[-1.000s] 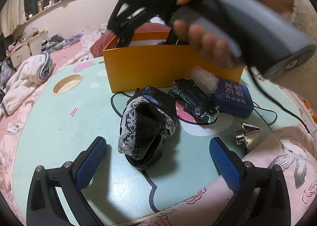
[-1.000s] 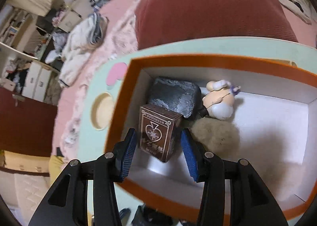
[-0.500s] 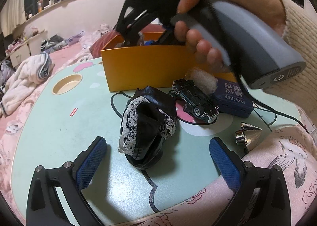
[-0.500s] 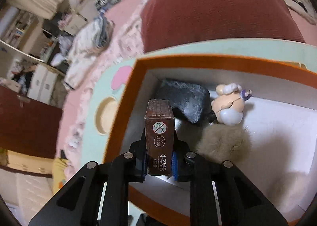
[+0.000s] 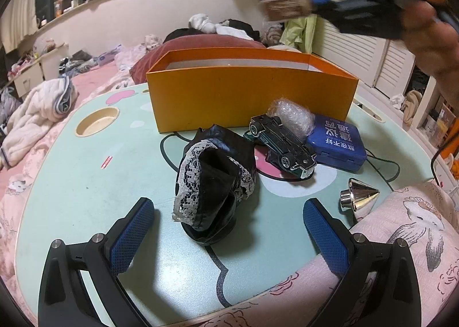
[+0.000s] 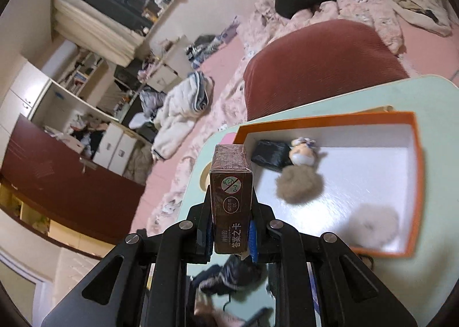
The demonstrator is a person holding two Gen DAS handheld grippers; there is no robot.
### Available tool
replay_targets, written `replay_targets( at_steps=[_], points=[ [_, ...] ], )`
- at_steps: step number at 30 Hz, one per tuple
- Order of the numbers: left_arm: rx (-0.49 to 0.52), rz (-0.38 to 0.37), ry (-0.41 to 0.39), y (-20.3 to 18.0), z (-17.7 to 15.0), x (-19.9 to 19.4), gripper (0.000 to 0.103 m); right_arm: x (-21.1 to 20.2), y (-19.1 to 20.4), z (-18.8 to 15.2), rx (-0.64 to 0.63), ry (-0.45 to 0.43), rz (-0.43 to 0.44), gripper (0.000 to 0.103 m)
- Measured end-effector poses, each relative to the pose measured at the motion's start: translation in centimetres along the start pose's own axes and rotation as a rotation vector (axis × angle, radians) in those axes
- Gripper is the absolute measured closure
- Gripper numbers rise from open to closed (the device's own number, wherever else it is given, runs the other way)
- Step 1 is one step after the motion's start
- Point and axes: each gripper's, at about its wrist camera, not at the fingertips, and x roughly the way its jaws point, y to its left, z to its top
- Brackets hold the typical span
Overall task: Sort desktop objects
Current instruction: 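Lift the brown card box out and set it on the toy car with the right tool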
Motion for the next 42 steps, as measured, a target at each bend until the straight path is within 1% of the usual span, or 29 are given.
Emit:
replay_targets(
  at_steps=[4, 7, 8, 9, 11, 16, 18, 21, 24, 27, 29, 32, 34, 36, 37, 38, 39, 40, 41, 42],
  points=[
    [-0.001, -0.002, -0.001, -0.1, 0.0, 0.0, 0.0, -1.7, -1.7, -2.3, 0.014, 0.017, -0.012, 0.084],
    [-0.001, 0.0, -0.002, -0.1, 0.0, 0.0, 0.0, -2.6, -3.4, -3.9, 0.003, 0.029, -0.077, 0.084],
    [-0.001, 0.0, -0.001, -0.1, 0.0, 0.0, 0.0, -2.7, -3.9, -4.3, -0.007, 0.048, -0.089, 0.084],
    [-0.001, 0.0, -0.001, -0.1, 0.0, 0.0, 0.0, -2.9, -4.6, -4.8, -0.011, 0.072, -0.087, 0.083],
    [-0.001, 0.002, 0.0, -0.2, 0.0, 0.1, 0.0, -2.5, -5.1, -5.3, 0.005, 0.09, -0.078, 0.083],
    [-0.001, 0.001, -0.001, -0.1, -0.1, 0.1, 0.0, 1.1, -2.3, -5.5, -0.077, 0.133, -0.069, 0.082],
    [-0.002, 0.001, -0.001, -0.1, -0.1, 0.1, 0.0, 2.5, -1.6, -5.8, -0.093, 0.133, -0.077, 0.078],
    [-0.003, 0.0, -0.002, -0.1, 0.0, 0.1, 0.0, 3.7, -0.2, -6.2, -0.152, 0.123, -0.13, 0.078],
    [-0.002, 0.001, -0.001, -0.1, -0.1, 0.1, 0.0, 2.9, 0.3, -7.0, -0.205, 0.086, -0.156, 0.078],
    [-0.002, 0.002, -0.001, -0.1, -0.1, 0.0, 0.0, 0.8, -0.6, -8.1, -0.215, 0.032, -0.178, 0.078],
    [-0.002, 0.002, -0.001, -0.1, -0.1, 0.0, 0.0, -0.8, -1.6, -9.0, -0.237, 0.003, -0.216, 0.078],
    [-0.002, 0.002, -0.001, -0.1, -0.1, 0.0, 0.0, -2.6, -2.9, -11.2, -0.315, -0.012, -0.312, 0.078],
    [-0.002, 0.002, -0.001, -0.1, -0.1, 0.0, 0.0, -3.3, -4.1, -13.0, -0.357, -0.014, -0.376, 0.078],
    [-0.002, 0.002, -0.001, -0.1, -0.1, 0.0, 0.0, -3.1, -5.5, -14.2, -0.361, -0.001, -0.415, 0.078],
    [0.0, 0.004, -0.001, -0.2, -0.2, -0.1, 0.0, -3.2, -5.7, -14.8, -0.385, -0.026, -0.417, 0.071],
    [0.001, 0.005, 0.0, -0.2, -0.2, -0.1, 0.0, -3.3, -5.5, -15.3, -0.415, -0.05, -0.44, 0.061],
    [0.001, 0.005, -0.001, -0.1, -0.2, -0.2, 0.0, -3.2, -5.3, -15.5, -0.436, -0.057, -0.453, 0.056],
    [0.001, 0.004, -0.001, -0.1, -0.2, -0.2, 0.0, -2.9, -5.0, -15.4, -0.456, -0.047, -0.466, 0.047],
    [0.001, 0.004, -0.001, -0.2, -0.2, -0.2, 0.0, -2.5, -4.7, -15.4, -0.479, -0.038, -0.486, 0.041],
    [0.002, 0.005, -0.001, -0.2, -0.2, -0.2, 0.0, -2.2, -4.5, -15.5, -0.497, -0.033, -0.507, 0.039]
  ],
)
